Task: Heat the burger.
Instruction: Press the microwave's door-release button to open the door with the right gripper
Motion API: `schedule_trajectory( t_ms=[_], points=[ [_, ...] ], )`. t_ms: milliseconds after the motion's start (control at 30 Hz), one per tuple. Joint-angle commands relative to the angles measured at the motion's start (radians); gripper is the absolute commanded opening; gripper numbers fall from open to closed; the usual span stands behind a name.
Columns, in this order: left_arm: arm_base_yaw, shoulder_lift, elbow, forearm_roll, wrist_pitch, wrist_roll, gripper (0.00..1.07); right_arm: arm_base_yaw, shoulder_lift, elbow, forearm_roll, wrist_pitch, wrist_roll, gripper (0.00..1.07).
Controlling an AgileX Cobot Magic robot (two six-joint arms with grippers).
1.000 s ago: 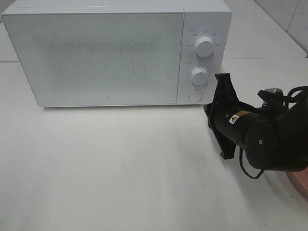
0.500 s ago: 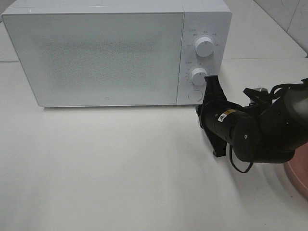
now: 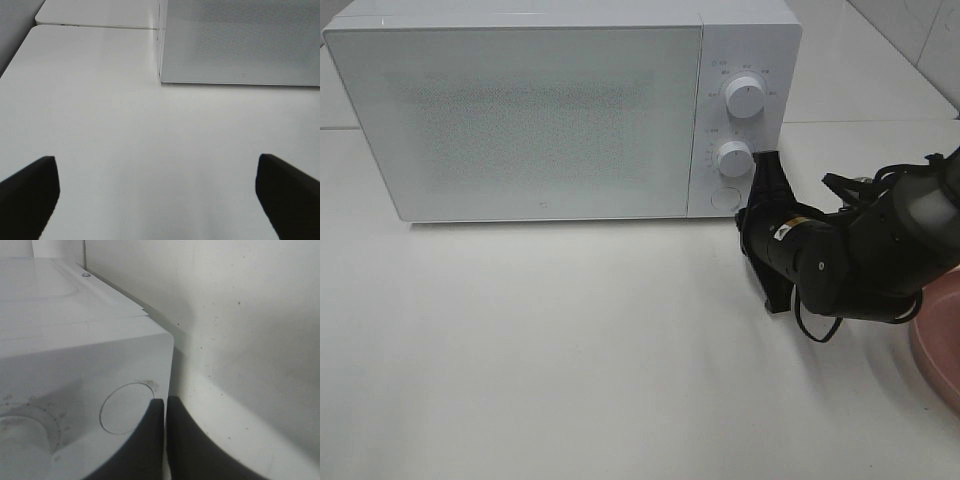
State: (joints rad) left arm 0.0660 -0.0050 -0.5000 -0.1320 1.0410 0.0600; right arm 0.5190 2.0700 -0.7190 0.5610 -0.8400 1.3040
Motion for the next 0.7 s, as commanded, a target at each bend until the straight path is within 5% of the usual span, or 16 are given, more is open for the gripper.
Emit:
schedule_trajectory(
  t_ms=[33,700],
  points=[
    [-0.005,-0.021,0.003,-0.005,-0.006,-0.001,1.00,-0.009,0.019,-0.033,-0.006,-0.037,-0.024,0.00],
    [-0.005,-0.019,0.003,-0.005,-0.006,-0.001,1.00,-0.009,0.028,-0.098,-0.048,-0.026,0.017,0.00]
  ],
)
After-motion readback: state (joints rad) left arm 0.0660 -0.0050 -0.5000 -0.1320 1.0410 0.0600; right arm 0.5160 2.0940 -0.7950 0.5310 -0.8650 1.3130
